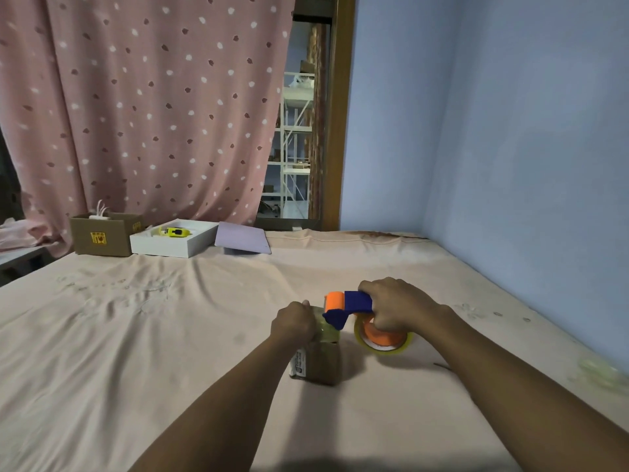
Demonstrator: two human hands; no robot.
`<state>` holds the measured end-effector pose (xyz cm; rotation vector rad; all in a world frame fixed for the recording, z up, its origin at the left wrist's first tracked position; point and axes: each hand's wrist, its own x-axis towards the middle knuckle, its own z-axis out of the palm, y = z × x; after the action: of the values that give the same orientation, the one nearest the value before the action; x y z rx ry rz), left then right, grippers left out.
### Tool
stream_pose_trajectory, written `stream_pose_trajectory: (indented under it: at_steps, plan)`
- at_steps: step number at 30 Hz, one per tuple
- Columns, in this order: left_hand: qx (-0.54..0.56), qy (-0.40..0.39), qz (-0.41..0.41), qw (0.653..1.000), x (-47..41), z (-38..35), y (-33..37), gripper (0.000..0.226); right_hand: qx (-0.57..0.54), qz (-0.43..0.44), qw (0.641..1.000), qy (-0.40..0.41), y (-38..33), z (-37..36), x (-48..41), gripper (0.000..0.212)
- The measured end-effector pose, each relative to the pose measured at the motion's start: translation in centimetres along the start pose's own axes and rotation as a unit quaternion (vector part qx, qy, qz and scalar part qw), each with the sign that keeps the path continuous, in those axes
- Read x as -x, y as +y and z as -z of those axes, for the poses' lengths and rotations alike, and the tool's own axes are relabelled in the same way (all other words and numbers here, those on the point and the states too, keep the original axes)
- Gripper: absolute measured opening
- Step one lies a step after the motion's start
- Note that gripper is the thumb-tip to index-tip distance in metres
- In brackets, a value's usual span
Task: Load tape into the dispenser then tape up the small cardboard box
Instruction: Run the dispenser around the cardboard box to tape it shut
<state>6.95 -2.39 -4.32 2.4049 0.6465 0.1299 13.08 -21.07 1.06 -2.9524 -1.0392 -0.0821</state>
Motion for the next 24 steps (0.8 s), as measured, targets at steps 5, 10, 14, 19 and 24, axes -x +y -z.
stream_pose_trajectory:
  at_steps: [5, 10, 14, 19, 24]
  plan:
    - [-0.001, 0.013, 0.018, 1.0, 0.4, 0.0, 0.2, 0.048, 0.007, 0.001, 1.0, 0.013, 0.9, -0.1, 0.6, 0.056]
    - [0.038, 0.014, 0.037, 0.999, 0.2, -0.3, 0.3, 0.051, 0.013, -0.004, 1.0, 0.004, 1.3, 0.2, 1.4, 0.057]
    - [0.054, 0.016, 0.047, 0.997, 0.2, -0.3, 0.2, 0.05, 0.018, -0.008, 1.0, 0.015, 2.1, 0.7, 2.2, 0.044]
    - [0.051, 0.023, 0.044, 0.997, 0.3, -0.5, 0.4, 0.05, 0.013, -0.022, 1.0, 0.006, 3.5, 0.5, 3.8, 0.04]
    - [0.05, 0.025, 0.047, 0.997, 0.6, -0.2, 0.4, 0.05, 0.011, -0.024, 1.0, 0.011, 4.5, 0.3, 4.3, 0.04]
